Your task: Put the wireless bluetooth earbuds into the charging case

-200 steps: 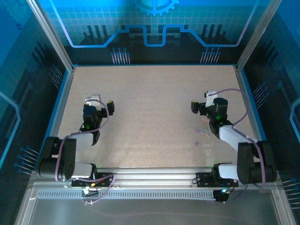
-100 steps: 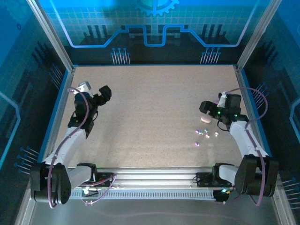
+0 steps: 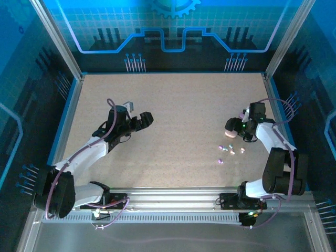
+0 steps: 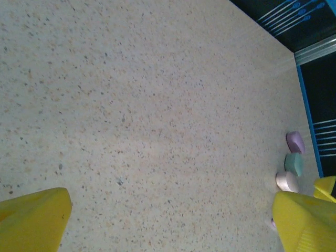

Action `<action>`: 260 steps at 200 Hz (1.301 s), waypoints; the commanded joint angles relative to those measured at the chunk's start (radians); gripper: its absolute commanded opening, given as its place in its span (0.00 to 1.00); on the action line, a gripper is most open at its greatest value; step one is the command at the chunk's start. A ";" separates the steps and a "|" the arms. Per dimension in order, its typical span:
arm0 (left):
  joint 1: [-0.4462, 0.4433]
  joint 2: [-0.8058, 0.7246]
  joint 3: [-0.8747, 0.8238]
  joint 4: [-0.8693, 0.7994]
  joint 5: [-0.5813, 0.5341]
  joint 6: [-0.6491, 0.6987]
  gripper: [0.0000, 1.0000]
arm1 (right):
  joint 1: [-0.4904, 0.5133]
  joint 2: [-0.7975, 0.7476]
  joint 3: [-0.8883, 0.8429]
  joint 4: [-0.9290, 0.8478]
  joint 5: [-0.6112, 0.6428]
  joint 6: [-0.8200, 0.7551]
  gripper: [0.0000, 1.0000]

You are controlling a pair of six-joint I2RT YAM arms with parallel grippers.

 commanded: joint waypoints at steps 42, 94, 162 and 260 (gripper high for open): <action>-0.021 -0.003 0.035 -0.036 0.051 0.038 0.99 | -0.023 0.149 0.106 -0.030 -0.028 -0.024 0.75; -0.021 -0.008 0.042 -0.037 0.062 0.043 0.99 | -0.015 0.173 0.101 -0.037 -0.010 -0.008 0.75; -0.020 -0.023 0.054 -0.055 0.074 0.057 0.99 | 0.055 0.194 0.101 0.011 -0.046 -0.022 0.75; -0.021 -0.022 0.051 -0.056 0.079 0.057 0.99 | 0.263 0.187 0.096 0.058 -0.113 0.047 0.77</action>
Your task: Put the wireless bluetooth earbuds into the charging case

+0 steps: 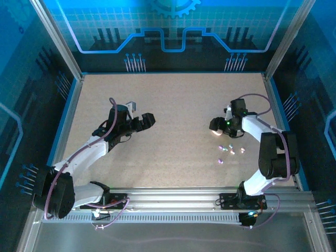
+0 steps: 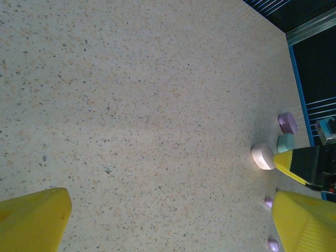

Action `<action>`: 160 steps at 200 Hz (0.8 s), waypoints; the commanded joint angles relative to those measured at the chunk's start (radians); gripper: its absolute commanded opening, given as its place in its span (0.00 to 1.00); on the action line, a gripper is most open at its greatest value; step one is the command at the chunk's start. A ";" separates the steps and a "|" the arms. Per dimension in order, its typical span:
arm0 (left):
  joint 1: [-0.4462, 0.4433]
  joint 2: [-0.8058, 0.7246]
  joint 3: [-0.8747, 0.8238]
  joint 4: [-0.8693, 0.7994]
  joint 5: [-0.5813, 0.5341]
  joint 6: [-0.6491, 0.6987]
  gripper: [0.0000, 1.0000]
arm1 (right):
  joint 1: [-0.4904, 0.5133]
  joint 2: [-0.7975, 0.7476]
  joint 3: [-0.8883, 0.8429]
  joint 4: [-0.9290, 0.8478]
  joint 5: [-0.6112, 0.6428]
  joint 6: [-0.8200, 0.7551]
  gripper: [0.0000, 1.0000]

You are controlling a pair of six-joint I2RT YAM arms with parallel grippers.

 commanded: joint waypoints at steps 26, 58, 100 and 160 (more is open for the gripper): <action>-0.008 -0.019 0.024 -0.012 0.030 0.026 0.99 | 0.110 0.014 0.068 -0.040 -0.018 -0.008 0.78; -0.008 -0.021 0.027 -0.011 0.040 0.034 0.99 | 0.133 0.010 0.123 -0.113 0.194 -0.084 0.78; -0.008 -0.014 0.030 -0.004 0.056 0.037 0.99 | 0.134 0.120 0.209 -0.162 0.282 -0.176 0.74; -0.008 -0.006 0.034 -0.001 0.064 0.043 0.99 | 0.158 0.231 0.265 -0.202 0.223 -0.255 0.64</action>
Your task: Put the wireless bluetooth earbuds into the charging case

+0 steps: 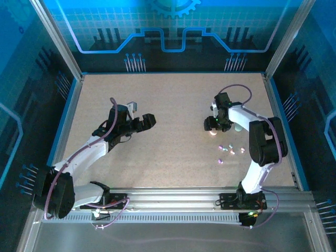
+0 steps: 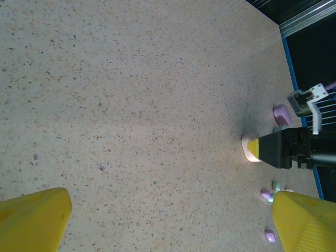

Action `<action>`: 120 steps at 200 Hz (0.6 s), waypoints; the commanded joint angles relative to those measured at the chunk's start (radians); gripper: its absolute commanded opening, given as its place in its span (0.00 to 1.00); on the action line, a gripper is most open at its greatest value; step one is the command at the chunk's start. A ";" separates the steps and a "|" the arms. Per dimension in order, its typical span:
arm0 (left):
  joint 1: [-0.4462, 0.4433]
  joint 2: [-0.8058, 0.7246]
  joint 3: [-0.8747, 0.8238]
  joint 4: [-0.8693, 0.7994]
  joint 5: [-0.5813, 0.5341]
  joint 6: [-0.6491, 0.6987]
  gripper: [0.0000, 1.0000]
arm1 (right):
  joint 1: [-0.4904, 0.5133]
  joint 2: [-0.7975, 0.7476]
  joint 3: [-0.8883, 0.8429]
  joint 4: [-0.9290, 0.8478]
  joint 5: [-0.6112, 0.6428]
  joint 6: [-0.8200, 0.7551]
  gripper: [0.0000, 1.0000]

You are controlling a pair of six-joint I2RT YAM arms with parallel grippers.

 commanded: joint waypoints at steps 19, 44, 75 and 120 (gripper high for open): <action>-0.008 -0.003 0.035 0.003 0.035 0.021 0.99 | 0.033 0.037 0.047 -0.058 -0.002 -0.054 0.62; -0.008 -0.004 0.033 0.000 0.037 0.021 0.98 | 0.058 0.049 0.057 -0.068 0.030 -0.057 0.58; -0.008 -0.009 0.031 0.005 0.055 0.015 0.96 | 0.078 0.064 0.066 -0.077 0.077 -0.049 0.51; -0.008 -0.015 0.031 0.007 0.068 0.006 0.94 | 0.091 0.070 0.060 -0.076 0.095 -0.039 0.48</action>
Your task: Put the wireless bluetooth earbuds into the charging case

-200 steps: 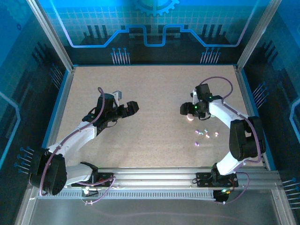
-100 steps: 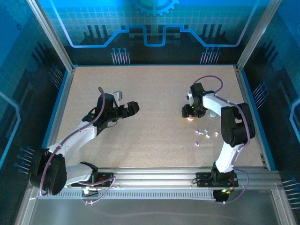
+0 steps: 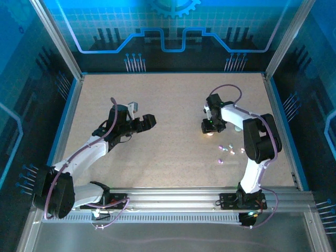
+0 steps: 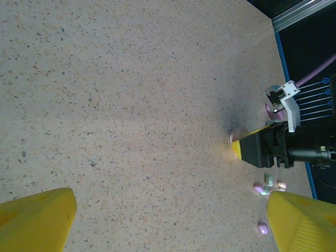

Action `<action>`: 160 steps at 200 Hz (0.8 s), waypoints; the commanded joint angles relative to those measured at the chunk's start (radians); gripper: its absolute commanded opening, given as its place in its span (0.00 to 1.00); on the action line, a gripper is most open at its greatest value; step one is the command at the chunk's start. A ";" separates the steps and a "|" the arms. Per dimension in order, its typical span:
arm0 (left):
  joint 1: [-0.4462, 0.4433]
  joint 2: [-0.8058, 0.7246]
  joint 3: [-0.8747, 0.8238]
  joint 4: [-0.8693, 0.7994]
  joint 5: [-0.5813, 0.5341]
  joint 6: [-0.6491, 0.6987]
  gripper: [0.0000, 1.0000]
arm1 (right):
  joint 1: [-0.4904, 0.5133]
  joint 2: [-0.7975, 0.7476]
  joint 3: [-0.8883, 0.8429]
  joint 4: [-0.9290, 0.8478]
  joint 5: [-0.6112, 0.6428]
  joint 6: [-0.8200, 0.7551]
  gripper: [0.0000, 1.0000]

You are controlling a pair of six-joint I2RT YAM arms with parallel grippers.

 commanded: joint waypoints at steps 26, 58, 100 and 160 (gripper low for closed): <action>-0.008 -0.019 0.036 0.002 0.040 -0.003 0.92 | 0.016 -0.004 -0.001 -0.014 0.011 0.002 0.42; -0.008 -0.024 0.051 -0.015 0.056 -0.020 0.90 | 0.031 -0.117 -0.075 0.049 -0.022 -0.005 0.33; -0.013 -0.052 0.057 -0.018 0.079 -0.054 0.89 | 0.076 -0.413 -0.225 0.169 -0.104 -0.012 0.30; -0.070 -0.069 0.121 -0.023 0.126 -0.093 0.84 | 0.189 -0.844 -0.444 0.400 -0.209 -0.086 0.26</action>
